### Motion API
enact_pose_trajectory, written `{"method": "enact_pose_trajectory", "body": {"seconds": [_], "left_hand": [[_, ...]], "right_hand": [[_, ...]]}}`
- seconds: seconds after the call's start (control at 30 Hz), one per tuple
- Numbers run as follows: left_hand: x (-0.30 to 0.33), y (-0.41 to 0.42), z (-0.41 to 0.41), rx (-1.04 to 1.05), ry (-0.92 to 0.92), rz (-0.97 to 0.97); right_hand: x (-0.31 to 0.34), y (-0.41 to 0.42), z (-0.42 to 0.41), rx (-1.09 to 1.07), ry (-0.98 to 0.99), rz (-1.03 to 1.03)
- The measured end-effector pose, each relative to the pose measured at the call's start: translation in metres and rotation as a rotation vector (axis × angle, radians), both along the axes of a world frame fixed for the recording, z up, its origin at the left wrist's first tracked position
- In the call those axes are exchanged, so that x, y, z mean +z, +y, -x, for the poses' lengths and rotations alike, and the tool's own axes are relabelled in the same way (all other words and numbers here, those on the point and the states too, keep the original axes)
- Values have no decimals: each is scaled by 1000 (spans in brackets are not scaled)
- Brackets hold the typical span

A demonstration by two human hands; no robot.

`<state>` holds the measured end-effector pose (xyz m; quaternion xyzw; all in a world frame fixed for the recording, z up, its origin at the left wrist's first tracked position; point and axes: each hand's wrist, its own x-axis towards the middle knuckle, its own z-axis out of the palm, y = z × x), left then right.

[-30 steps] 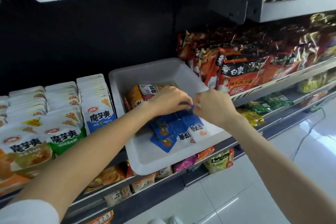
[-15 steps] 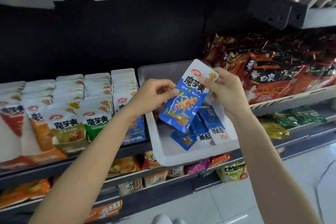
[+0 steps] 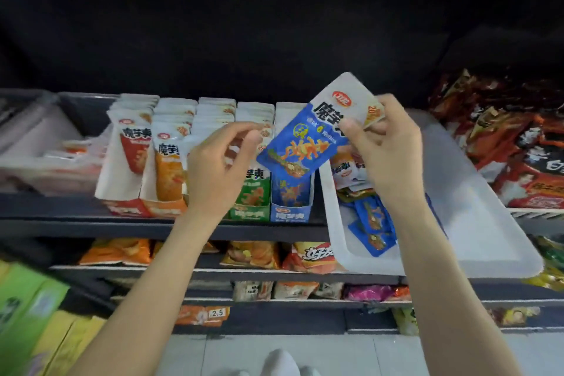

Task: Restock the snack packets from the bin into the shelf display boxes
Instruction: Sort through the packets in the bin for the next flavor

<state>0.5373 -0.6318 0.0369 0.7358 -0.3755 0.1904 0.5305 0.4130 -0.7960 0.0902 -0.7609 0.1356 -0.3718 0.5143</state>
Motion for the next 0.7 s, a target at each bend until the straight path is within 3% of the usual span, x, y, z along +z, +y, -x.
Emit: {"method": "enact_pose_trajectory", "body": {"seconds": [0.1,0.17,0.33,0.5,0.7], "left_hand": [[-24,44,-20,188,92,-140],[-42,71,-28,224,51,-281],[-66,90,-25,216,-88,-494],[-71,70,-13,120,-205,-470],[-76,21,0,17,-322,-509]], "right_hand": [[2,19,-15,-56,-113,-68],[0,31,-27,-48,-132,-77],[-10,44,-43,-24,15,116],[-8,16,-30,-154,52,248],[-28,-10,-47,-157,362,466]]}}
